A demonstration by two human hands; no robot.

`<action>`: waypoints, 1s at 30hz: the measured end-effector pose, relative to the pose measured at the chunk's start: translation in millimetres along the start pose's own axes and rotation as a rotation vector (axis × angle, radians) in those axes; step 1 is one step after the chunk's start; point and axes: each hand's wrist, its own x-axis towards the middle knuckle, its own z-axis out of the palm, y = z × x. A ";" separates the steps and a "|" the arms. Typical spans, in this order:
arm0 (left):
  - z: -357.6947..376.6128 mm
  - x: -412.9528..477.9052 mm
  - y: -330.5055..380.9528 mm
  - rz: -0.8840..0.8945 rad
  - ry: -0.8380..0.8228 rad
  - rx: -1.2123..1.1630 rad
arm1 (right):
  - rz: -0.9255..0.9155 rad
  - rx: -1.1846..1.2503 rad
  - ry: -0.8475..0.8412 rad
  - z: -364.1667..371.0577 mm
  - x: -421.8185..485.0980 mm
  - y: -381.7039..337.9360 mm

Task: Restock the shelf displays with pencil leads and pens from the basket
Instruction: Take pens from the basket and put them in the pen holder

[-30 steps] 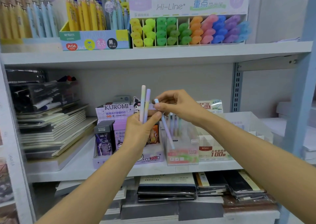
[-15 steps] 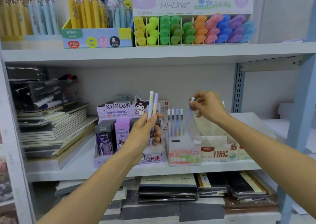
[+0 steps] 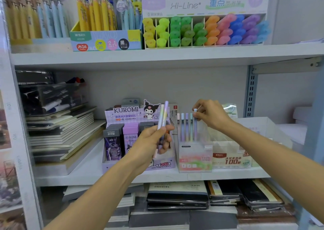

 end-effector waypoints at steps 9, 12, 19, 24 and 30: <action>-7.5 -4.9 2.0 0.015 -0.063 -0.020 | -0.005 -0.265 0.149 12.4 1.8 0.0; -9.0 -6.7 2.7 0.008 -0.066 -0.029 | 0.040 -0.269 0.104 5.2 4.6 -3.9; -3.0 -9.2 5.2 0.012 -0.120 0.027 | 0.014 0.711 -0.240 -14.1 -12.7 -51.4; -8.1 -12.7 6.4 -0.040 -0.026 -0.035 | 0.050 0.919 -0.234 -17.5 -17.6 -58.0; -21.9 -10.4 13.2 0.004 0.227 -0.211 | 0.092 0.959 -0.229 -20.4 -26.0 -46.4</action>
